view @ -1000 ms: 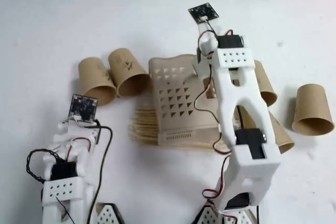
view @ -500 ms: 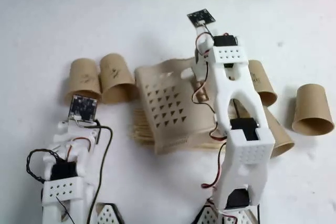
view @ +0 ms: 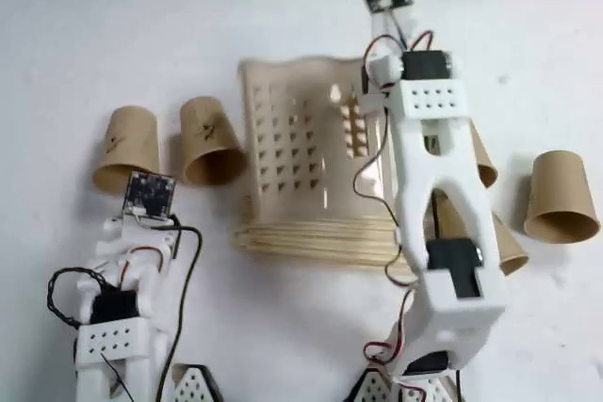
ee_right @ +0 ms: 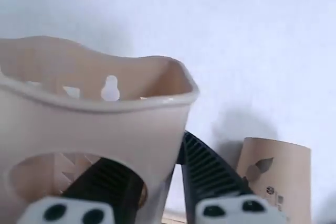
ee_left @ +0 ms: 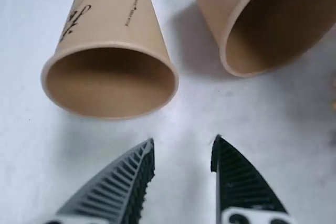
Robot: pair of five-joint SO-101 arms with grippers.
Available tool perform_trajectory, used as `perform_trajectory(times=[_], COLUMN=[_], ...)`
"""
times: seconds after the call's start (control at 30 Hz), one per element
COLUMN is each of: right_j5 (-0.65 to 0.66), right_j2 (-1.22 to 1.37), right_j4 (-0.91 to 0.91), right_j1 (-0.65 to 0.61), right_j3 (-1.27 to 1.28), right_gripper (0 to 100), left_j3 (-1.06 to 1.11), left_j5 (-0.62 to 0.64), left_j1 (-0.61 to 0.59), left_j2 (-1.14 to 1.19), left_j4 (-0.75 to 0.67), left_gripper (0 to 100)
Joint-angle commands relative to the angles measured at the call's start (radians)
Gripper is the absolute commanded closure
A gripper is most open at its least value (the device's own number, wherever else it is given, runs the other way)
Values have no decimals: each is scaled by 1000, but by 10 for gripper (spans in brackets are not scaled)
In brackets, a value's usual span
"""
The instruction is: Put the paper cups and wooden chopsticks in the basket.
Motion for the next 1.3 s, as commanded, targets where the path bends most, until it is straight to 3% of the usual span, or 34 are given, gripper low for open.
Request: perform_trajectory(times=[0.0,0.33,0.73,1.27], right_j5=[-31,-129,-94,-100], right_j2=[-166,-216,-10,579], right_j4=[-12,-104,-136,-119], right_j1=[-15,-13,21,7], right_j3=[-61,-178,-230,-916], right_gripper=[982,982,983,983], left_j3=[-2,-2,-2,-2], left_j5=[-9,-9,-9,-9], left_j1=[10,10,10,10], left_j2=[-15,-15,-15,-15], left_j4=[2,2,2,2], left_gripper=[811,811,811,811])
